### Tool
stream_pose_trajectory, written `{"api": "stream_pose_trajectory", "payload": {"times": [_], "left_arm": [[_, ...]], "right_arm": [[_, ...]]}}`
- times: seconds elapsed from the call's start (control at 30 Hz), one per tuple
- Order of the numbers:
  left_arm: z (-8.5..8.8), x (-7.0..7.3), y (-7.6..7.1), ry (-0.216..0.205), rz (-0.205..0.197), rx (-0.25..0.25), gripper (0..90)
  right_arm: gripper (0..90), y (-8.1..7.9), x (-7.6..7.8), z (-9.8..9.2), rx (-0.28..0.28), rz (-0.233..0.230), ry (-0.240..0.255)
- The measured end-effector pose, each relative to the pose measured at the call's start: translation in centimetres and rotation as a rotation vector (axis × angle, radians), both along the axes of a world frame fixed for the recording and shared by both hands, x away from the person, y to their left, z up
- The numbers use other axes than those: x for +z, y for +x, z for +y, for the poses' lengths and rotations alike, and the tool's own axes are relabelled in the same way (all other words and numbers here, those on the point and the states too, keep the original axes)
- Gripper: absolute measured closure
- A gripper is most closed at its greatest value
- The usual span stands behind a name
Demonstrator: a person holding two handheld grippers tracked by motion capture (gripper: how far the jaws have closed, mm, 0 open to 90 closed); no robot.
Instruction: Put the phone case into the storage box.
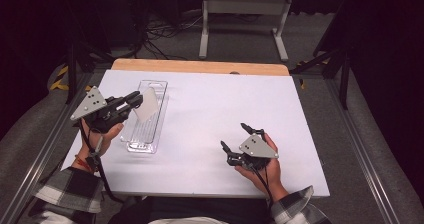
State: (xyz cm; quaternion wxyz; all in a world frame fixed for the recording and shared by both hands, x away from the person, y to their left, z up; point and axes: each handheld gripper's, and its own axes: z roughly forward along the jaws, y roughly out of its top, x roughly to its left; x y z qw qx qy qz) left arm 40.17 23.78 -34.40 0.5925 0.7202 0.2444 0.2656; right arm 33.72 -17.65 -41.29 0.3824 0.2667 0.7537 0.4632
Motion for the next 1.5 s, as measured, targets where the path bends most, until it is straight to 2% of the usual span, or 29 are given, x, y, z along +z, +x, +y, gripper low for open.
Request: {"api": "stream_pose_trajectory", "payload": {"times": [0.27, 0.3, 0.37, 0.43, 0.7, 0.8, 1.03, 1.1, 1.2, 1.27, 1.5], "left_arm": [[-0.3, -1.4, 1.9, 0.001, 0.041, -0.002, 79.7], [-0.2, -1.8, 2.6, -0.015, 0.053, -0.012, 79.7], [-0.1, -2.1, 3.2, -0.008, 0.061, 0.001, 79.7], [0.1, -2.3, 3.8, -0.019, 0.069, 0.009, 79.7], [0.2, -3.4, 6.0, -0.007, 0.098, 0.016, 79.7], [-0.1, -4.3, 7.3, -0.005, 0.115, 0.013, 79.7], [-0.4, -4.7, 8.7, 0.031, 0.117, 0.005, 79.6], [-0.2, -4.6, 9.3, 0.016, 0.124, 0.007, 79.5], [-0.1, -4.5, 10.1, 0.027, 0.135, 0.004, 79.6], [-0.2, -4.5, 10.4, 0.021, 0.123, 0.011, 79.5], [-0.5, -4.8, 11.2, 0.004, 0.123, 0.016, 79.3]], "right_arm": [[18.8, 0.2, -0.2, 0.2, 0.004, 0.012, 0.000], [18.8, 0.2, -0.2, 0.2, 0.008, 0.017, 0.005], [18.8, 0.3, -0.2, 0.2, 0.011, 0.023, 0.008], [18.9, 0.3, -0.2, 0.3, 0.010, 0.024, 0.008], [18.8, 0.4, -0.4, 0.4, 0.011, 0.034, -0.003], [18.7, 0.5, -0.6, 0.6, 0.013, 0.035, -0.008], [19.9, 0.5, -0.7, 0.7, 0.029, 0.049, -0.021], [20.0, 0.5, -0.8, 0.9, 0.047, 0.052, -0.035], [19.8, 0.5, -0.9, 1.2, 0.061, 0.043, -0.060], [19.5, 0.5, -1.1, 1.3, 0.064, 0.047, -0.069], [19.2, 0.5, -1.2, 1.3, 0.068, 0.055, -0.080]]}}
